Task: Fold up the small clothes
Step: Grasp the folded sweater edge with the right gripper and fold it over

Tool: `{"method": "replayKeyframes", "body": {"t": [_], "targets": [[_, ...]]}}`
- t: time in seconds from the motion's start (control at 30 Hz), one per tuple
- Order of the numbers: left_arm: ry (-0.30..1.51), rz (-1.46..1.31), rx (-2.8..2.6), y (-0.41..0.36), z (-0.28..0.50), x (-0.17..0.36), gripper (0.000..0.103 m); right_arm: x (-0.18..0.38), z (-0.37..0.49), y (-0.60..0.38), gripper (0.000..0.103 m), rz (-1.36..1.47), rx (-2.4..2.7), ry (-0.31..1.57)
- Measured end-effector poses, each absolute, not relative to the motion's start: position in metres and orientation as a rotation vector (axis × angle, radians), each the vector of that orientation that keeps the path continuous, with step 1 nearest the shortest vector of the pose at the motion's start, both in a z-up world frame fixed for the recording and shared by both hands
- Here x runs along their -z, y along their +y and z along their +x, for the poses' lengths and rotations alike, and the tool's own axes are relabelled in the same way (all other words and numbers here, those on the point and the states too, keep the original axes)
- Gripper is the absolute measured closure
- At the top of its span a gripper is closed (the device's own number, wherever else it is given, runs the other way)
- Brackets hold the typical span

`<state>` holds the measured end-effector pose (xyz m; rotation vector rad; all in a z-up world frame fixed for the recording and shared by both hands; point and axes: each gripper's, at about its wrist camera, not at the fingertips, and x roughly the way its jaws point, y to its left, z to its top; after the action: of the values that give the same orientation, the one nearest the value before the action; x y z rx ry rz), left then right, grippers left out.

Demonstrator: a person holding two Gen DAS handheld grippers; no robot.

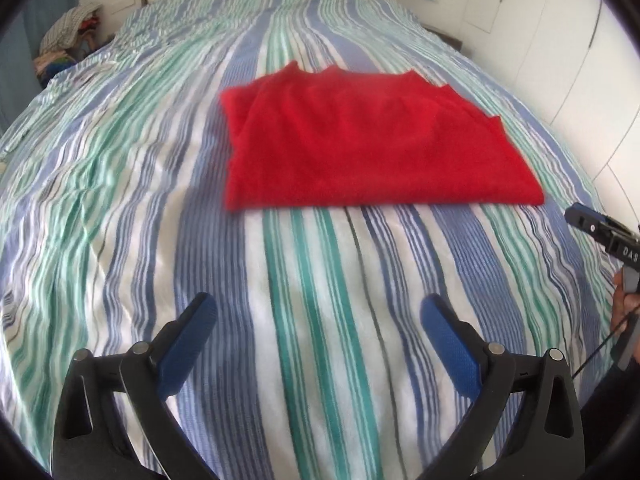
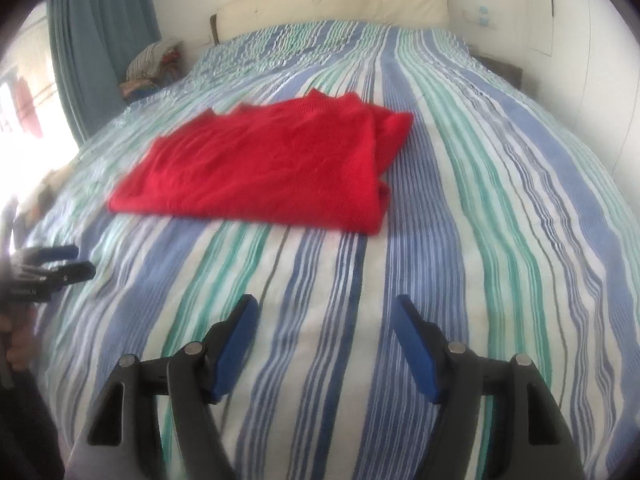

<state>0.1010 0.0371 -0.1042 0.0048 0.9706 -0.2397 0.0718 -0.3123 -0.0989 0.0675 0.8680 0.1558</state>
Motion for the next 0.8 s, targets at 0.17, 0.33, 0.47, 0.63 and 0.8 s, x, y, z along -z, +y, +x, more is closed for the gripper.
{"method": "replayKeyframes", "body": {"t": [0.17,0.33,0.47,0.63,0.8], "targets": [[0.945,-0.053,0.132,0.071,0.103,0.118,0.001,0.077,0.161,-0.349,0.033,0.248,-0.15,0.877],[1.014,-0.109,0.067,0.093,0.106,0.147,0.002,0.124,0.241,-0.364,0.037,0.431,-0.12,1.036],[0.974,-0.097,0.072,0.096,0.112,0.141,0.002,0.143,0.258,-0.363,0.094,0.487,-0.109,1.062],[0.939,-0.149,0.024,0.114,0.121,0.133,0.002,0.089,0.256,-0.334,0.094,0.379,-0.109,1.023],[0.903,-0.213,-0.056,0.143,0.126,0.126,0.002,0.012,0.275,-0.247,0.094,0.3,-0.295,0.966]]}}
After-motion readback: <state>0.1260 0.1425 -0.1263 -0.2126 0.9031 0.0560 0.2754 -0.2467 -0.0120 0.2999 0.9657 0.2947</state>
